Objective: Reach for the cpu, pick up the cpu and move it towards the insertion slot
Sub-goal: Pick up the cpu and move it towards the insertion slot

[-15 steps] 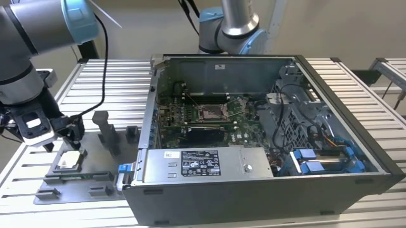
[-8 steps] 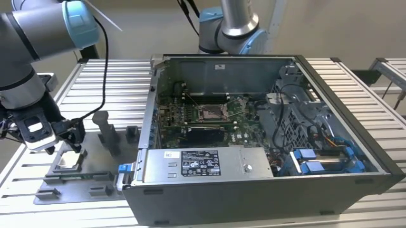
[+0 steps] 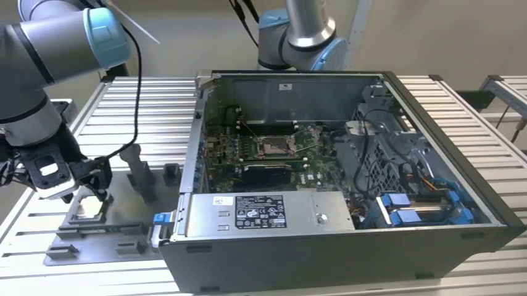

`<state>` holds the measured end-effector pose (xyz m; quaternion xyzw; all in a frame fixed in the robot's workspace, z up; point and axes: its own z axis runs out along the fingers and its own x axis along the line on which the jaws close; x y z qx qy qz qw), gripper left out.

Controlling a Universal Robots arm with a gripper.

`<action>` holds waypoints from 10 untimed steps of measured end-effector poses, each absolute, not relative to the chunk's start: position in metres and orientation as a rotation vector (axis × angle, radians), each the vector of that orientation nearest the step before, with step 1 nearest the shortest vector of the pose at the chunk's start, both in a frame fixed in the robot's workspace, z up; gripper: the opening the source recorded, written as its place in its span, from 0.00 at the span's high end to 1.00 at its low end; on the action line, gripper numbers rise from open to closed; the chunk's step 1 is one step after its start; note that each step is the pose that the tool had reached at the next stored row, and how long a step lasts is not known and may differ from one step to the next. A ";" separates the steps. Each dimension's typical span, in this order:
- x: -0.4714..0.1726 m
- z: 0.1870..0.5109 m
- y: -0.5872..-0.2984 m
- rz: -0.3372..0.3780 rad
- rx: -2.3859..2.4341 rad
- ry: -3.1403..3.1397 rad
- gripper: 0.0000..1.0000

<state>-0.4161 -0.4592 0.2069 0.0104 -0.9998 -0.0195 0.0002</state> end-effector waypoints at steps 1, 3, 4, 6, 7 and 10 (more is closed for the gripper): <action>-0.416 0.206 -0.459 -0.061 0.033 -3.140 0.00; -0.416 0.204 -0.460 -0.061 0.034 -3.140 0.00; -0.416 0.203 -0.460 -0.061 0.034 -3.140 0.00; -0.416 0.201 -0.460 -0.061 0.035 -3.140 0.00; -0.416 0.201 -0.460 -0.061 0.036 -3.140 0.00; -0.416 0.198 -0.460 -0.061 0.039 -3.140 0.00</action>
